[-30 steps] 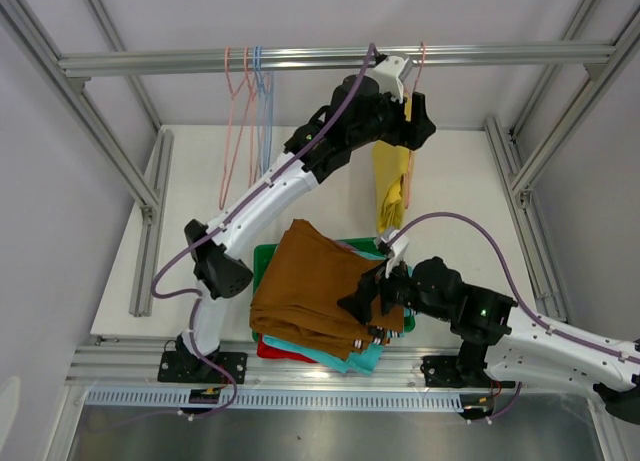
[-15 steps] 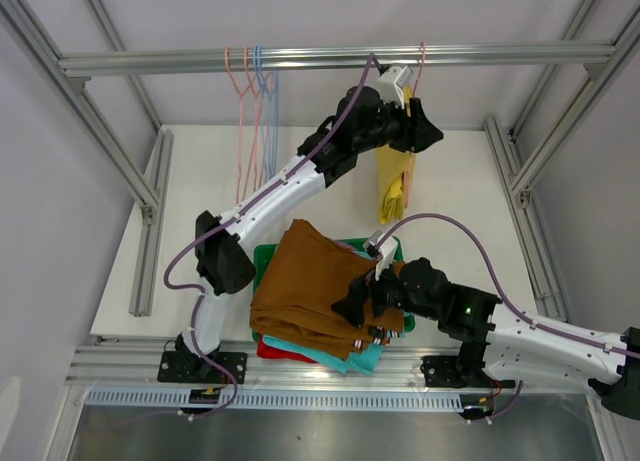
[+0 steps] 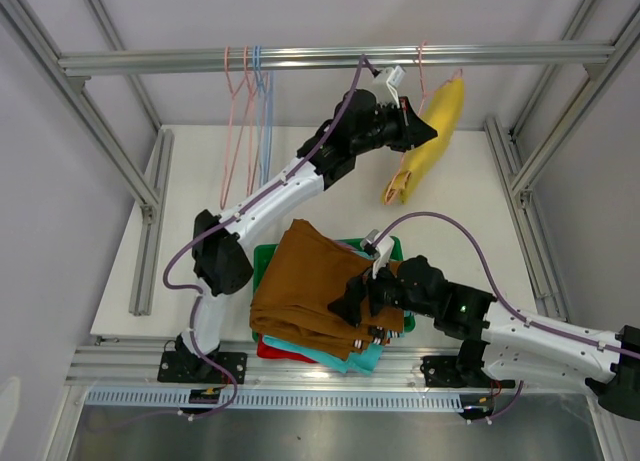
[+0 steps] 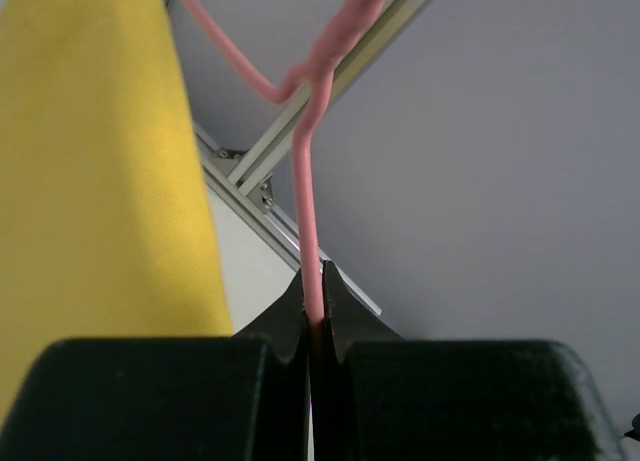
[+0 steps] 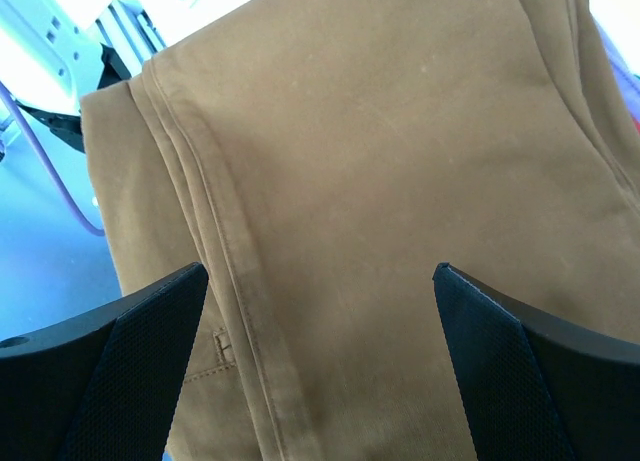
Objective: Remove the trousers from the hanger
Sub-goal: Pick up the hanger from the clothesline, then remove the trousers from the hanger.
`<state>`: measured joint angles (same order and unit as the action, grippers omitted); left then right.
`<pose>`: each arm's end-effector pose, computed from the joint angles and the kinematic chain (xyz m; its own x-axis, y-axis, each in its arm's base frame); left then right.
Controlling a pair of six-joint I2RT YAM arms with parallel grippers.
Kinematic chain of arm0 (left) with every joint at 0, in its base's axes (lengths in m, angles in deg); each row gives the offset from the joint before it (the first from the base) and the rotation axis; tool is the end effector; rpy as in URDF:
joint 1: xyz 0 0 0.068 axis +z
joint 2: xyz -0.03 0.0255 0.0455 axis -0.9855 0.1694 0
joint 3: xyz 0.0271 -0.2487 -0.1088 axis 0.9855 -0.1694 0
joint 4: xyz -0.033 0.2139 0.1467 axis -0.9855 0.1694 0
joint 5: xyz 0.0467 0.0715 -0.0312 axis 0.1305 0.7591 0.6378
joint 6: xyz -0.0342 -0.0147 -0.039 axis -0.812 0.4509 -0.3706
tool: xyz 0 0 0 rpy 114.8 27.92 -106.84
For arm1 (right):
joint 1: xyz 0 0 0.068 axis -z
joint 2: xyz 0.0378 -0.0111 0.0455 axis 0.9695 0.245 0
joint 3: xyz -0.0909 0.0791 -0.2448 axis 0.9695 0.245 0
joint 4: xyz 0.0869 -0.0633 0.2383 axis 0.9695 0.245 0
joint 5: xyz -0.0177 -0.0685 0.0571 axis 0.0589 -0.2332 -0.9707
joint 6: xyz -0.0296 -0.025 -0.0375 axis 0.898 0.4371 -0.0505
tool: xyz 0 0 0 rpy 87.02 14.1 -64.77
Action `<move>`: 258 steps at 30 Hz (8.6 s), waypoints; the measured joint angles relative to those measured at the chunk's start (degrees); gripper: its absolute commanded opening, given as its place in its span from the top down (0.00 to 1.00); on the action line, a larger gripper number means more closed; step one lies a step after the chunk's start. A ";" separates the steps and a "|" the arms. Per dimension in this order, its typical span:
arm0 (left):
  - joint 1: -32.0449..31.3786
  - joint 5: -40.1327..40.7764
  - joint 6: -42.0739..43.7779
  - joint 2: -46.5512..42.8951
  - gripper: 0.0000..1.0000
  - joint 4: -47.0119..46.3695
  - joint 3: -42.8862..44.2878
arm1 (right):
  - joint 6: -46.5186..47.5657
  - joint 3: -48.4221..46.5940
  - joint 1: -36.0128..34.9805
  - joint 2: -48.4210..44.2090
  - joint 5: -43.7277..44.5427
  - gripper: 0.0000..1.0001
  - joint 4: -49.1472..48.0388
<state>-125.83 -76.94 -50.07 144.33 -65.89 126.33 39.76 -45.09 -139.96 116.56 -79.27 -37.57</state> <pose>0.3435 -0.3644 0.4135 -0.5516 -0.2644 -0.7911 0.6823 0.4026 -0.6103 0.0867 0.1808 0.2714 -0.4858 -0.1252 -0.8650 -0.7832 0.5017 0.3673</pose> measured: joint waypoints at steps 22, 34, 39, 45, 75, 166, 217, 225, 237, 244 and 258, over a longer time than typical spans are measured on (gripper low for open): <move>-0.02 8.50 4.96 -3.82 1.00 7.74 -0.68 | 0.02 0.02 -0.07 1.14 -2.58 0.01 -1.11; 0.63 12.37 9.11 -4.44 1.00 10.25 6.40 | 0.00 0.37 -0.72 2.36 -2.58 0.00 -2.12; 0.52 11.91 9.42 -6.01 1.00 9.07 5.42 | -0.04 0.63 -1.03 2.36 -2.54 0.00 -2.16; 0.55 11.63 9.44 -8.50 1.00 8.00 2.95 | -0.46 0.68 -1.49 2.36 -2.51 0.01 -2.47; -1.73 43.23 22.56 -45.66 0.99 5.60 -40.37 | 11.02 -16.11 -4.92 -4.55 11.56 0.00 10.51; -1.46 46.73 14.97 -57.27 1.00 12.98 -57.70 | 17.99 -31.82 15.37 43.39 0.92 0.18 -20.48; -1.18 44.00 15.63 -56.39 0.99 14.08 -57.68 | 9.18 -38.32 18.53 49.13 -18.32 1.00 -20.50; -1.16 43.74 15.56 -56.39 1.00 12.44 -57.66 | 11.61 -39.69 18.40 43.32 -12.52 1.00 -10.86; -1.29 42.47 15.56 -56.26 1.00 10.99 -57.46 | 13.35 -40.39 19.19 32.46 -6.29 1.00 -1.70; -1.33 42.45 15.54 -56.00 1.00 10.99 -57.46 | 13.60 -40.35 19.37 30.82 -4.87 0.95 -0.22; -1.42 42.42 15.61 -55.01 0.99 11.93 -57.46 | 13.29 -31.01 19.15 32.35 -2.58 0.60 -10.54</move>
<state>-127.25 -34.52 -34.46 89.32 -53.96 68.87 53.05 -76.10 -120.81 148.91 -81.85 -48.11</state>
